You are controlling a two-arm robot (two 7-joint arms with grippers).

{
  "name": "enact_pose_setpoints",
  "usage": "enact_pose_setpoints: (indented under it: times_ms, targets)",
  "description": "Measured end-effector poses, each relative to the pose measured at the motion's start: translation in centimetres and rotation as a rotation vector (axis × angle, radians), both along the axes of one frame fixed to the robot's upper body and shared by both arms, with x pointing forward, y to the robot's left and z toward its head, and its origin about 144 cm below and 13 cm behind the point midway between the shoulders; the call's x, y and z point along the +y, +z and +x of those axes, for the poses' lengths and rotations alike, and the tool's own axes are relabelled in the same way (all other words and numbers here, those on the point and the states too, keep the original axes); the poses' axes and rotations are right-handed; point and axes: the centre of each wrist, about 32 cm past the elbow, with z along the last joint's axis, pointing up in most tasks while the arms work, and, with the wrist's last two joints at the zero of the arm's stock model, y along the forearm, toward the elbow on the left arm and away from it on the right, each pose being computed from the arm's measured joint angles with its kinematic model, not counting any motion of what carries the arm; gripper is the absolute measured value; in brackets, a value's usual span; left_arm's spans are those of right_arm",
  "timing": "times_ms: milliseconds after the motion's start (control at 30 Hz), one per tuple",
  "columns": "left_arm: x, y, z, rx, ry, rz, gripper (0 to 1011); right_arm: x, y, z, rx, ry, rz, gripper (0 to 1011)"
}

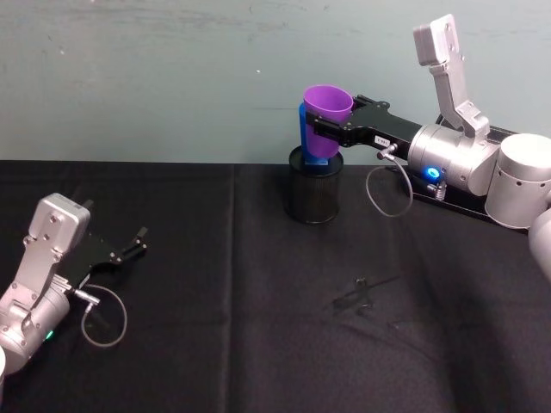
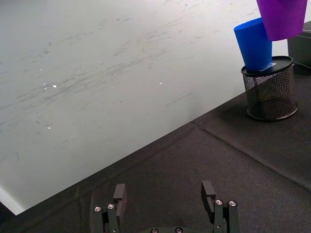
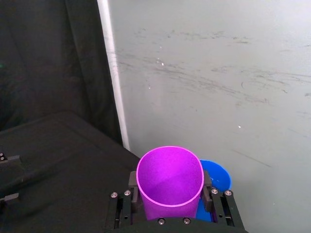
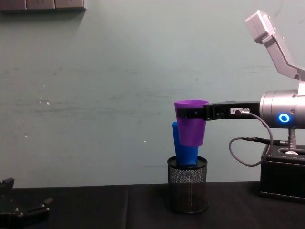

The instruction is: Pick up one cup with a gripper and tap it against the other cup.

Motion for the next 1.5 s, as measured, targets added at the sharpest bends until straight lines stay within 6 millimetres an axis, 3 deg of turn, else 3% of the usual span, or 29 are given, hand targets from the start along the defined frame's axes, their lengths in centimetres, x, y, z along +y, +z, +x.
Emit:
enact_pose_setpoints:
  times_ms: [1500]
  targets:
    - [0.0, 0.0, 0.0, 0.0, 0.0, 0.0, 1011, -0.01, 0.02, -0.01, 0.0, -0.002, -0.001, 729]
